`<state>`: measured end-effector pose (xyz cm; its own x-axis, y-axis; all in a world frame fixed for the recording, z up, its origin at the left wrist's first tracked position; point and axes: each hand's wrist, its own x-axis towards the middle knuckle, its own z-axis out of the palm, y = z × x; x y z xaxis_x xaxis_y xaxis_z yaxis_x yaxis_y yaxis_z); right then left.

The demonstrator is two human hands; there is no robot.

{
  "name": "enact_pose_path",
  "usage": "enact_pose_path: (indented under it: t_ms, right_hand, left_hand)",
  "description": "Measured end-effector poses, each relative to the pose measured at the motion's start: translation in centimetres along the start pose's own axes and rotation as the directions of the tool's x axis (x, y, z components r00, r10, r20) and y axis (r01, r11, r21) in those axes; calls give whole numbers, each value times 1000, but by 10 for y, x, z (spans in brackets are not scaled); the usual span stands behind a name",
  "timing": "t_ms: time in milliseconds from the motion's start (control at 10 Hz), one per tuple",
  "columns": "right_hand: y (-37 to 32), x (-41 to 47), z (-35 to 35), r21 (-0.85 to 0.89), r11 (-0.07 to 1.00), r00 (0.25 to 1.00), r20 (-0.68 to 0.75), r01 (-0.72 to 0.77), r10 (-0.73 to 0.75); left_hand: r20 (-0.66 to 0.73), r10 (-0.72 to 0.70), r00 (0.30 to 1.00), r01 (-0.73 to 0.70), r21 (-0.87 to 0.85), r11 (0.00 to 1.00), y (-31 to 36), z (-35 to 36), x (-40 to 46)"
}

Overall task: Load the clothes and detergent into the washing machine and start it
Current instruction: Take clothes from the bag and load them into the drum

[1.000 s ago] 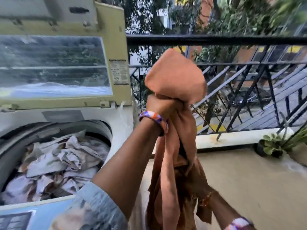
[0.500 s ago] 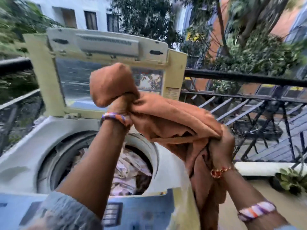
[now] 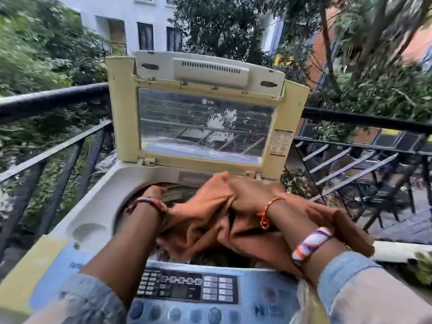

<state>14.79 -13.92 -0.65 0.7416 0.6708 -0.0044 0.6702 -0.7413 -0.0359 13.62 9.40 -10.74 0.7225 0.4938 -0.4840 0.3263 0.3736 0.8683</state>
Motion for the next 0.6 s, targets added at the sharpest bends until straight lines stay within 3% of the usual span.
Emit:
enact_pose_path:
  t_ms: [100, 200, 300, 400, 500, 600]
  right_hand:
    - [-13, 0, 29, -19, 986, 898, 415, 169, -146]
    - [-7, -8, 24, 208, 966, 918, 334, 152, -216]
    - [15, -19, 8, 369, 926, 955, 234, 85, -181]
    - [51, -40, 4, 297, 955, 983, 165, 27, -79]
    - [85, -68, 18, 78, 990, 960, 264, -119, 94]
    - [114, -100, 37, 133, 955, 890, 416, -264, 188]
  left_hand:
    - [-18, 31, 999, -27, 186, 982, 24, 9, -83]
    - [137, 102, 985, -131, 216, 968, 28, 4, -78]
    - [244, 61, 968, -105, 173, 979, 39, 21, -93]
    - [353, 9, 935, -111, 271, 956, 39, 47, -108]
    - [534, 71, 843, -277, 316, 908, 40, 78, -130]
    - [627, 114, 771, -552, 567, 612, 28, 97, -132]
